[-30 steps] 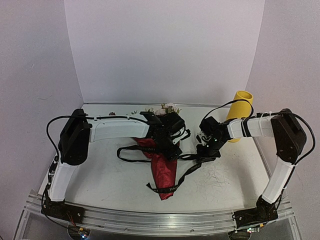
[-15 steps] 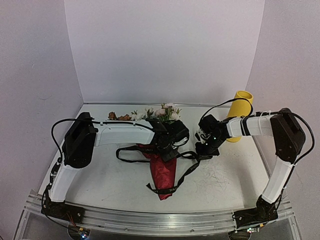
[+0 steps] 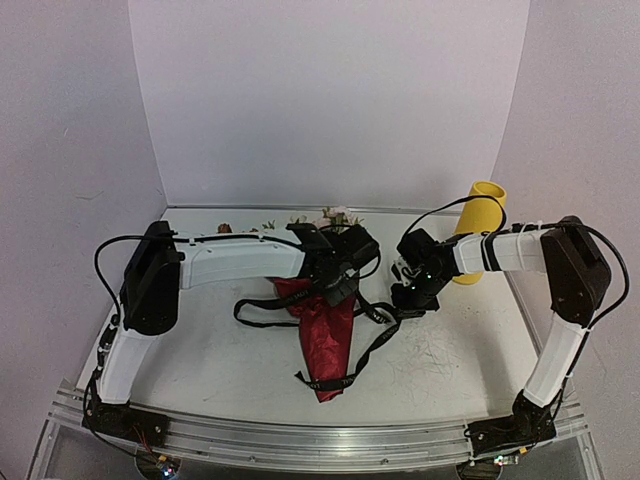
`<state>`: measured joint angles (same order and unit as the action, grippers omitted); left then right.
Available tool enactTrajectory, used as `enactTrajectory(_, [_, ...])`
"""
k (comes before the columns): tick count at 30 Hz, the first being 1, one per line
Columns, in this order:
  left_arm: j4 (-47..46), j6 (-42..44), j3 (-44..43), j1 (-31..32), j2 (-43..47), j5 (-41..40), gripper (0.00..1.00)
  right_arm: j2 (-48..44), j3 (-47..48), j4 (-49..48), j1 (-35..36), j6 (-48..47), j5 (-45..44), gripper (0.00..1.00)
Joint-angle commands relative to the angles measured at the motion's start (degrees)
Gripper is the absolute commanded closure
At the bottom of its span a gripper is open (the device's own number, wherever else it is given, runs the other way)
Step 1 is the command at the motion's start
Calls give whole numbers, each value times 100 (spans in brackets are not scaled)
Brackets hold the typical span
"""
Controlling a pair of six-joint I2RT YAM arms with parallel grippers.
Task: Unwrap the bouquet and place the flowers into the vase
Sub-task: Untie the ribbon from the wrapping paper.
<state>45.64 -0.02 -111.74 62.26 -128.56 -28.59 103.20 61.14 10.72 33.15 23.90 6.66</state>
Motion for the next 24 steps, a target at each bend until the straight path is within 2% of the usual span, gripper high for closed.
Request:
enactTrajectory(1, [71, -692, -161, -3, 823, -582, 100, -107, 224, 319, 16, 32, -308, 97])
enactTrajectory(7, [80, -2210, 1051, -295, 1856, -1150, 100, -85, 443, 415, -6, -50, -556, 98])
enactTrajectory(10, [183, -3269, 1842, -761, 2584, -1136, 100, -127, 477, 487, -66, -84, -674, 98])
enactTrajectory(14, [332, -4679, 3017, -1736, 3580, -783, 100, -315, 490, 633, -199, -62, -1185, 98])
enactTrajectory(18, [338, -5624, 4028, -2165, 4526, -813, 100, -568, 489, 785, -362, 48, -1652, 98])
enactTrajectory(24, [361, -6890, 5305, -2695, 5493, -677, 100, -609, 698, 1065, -639, 65, -2033, 97])
